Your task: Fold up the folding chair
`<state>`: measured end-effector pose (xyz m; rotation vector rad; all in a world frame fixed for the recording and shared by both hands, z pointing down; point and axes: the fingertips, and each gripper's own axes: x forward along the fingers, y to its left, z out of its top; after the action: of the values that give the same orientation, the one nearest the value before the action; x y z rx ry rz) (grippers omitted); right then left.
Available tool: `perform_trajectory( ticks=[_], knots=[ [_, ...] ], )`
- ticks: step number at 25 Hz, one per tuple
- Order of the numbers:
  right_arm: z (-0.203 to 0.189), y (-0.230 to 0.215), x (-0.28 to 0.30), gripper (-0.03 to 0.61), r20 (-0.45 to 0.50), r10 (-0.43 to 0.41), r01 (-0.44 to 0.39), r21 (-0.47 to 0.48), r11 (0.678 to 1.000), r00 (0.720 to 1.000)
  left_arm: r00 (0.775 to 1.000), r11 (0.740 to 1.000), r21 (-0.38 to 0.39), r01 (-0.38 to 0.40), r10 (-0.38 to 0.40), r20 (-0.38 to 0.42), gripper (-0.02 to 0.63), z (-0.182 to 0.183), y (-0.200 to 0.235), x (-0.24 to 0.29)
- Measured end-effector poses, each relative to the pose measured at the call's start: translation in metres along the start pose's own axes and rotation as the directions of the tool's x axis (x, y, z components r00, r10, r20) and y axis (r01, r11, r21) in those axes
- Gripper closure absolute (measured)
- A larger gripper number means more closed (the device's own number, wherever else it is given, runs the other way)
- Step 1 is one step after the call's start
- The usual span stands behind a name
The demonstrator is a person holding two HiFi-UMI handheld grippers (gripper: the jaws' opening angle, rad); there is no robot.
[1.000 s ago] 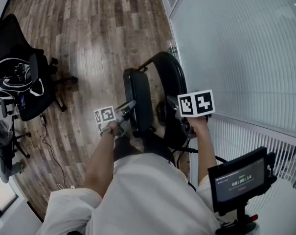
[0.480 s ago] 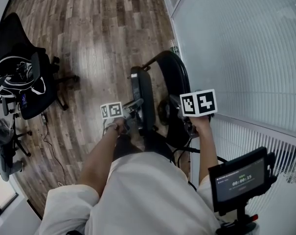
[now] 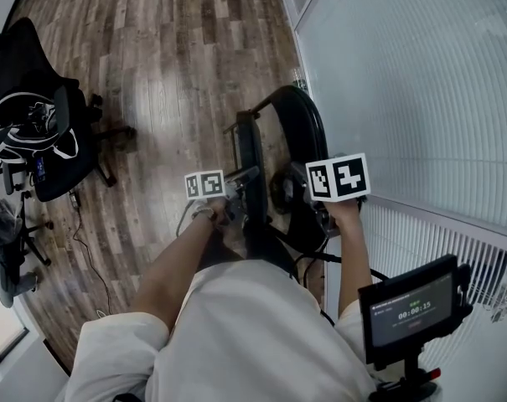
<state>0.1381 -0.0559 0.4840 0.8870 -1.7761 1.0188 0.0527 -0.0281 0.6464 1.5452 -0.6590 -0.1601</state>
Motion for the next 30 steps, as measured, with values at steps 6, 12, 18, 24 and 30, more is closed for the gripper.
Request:
perform_trajectory(
  ticks=[6,12,18,24,30],
  knots=[
    [0.003,0.005,-0.001,0.438,0.008,0.036,-0.036,0.029,0.999,0.999,1.0,0.999,0.022,-0.025,0.025,0.004,0.419,0.001,0.001,-0.002],
    [0.005,0.008,0.001,0.434,0.0,0.015,-0.015,0.003,1.0,1.0,0.999,0.999,0.024,-0.041,0.041,0.016,0.419,0.003,0.003,-0.004],
    [0.006,0.011,0.0,0.432,-0.007,-0.004,0.004,-0.015,1.0,1.0,0.999,0.997,0.058,-0.046,0.047,-0.025,0.419,0.001,0.0,0.001],
    [0.008,0.014,-0.001,0.423,-0.009,-0.008,0.008,-0.021,1.0,1.0,0.999,0.998,0.056,-0.03,0.033,-0.04,0.419,-0.001,-0.006,0.01],
    [0.007,0.013,-0.003,0.423,-0.013,-0.024,0.024,-0.033,0.999,1.0,0.997,0.997,0.075,-0.018,0.024,-0.08,0.42,-0.006,-0.012,0.017]
  ],
)
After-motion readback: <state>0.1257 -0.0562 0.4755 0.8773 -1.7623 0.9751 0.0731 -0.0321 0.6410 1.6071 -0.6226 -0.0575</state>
